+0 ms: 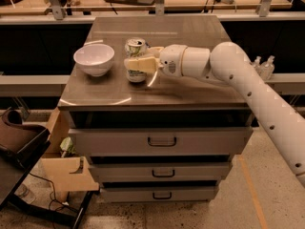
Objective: Move 7up can near white bowl
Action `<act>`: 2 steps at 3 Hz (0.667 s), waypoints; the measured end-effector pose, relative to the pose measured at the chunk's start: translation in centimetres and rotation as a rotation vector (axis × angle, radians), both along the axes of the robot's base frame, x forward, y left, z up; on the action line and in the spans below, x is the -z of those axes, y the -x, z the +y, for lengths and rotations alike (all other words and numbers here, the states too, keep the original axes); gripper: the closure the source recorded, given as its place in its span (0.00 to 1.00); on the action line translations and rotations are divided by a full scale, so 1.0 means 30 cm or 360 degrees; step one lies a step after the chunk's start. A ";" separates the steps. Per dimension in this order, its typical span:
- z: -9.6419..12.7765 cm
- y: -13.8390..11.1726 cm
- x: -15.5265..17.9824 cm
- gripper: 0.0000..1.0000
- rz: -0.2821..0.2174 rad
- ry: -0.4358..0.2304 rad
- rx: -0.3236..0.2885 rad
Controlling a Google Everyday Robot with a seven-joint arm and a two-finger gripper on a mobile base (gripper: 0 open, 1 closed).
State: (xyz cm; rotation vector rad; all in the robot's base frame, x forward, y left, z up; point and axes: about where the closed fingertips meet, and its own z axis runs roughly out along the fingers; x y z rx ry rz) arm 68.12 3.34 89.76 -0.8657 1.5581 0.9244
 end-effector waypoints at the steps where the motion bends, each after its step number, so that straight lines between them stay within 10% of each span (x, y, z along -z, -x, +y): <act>1: 0.003 0.002 0.002 0.62 0.0002 0.0005 0.0001; 2: 0.014 0.004 0.002 0.38 0.0001 0.0005 -0.0007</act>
Offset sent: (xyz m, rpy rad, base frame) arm -0.0006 0.0008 -0.0006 -0.0034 -0.0005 0.0002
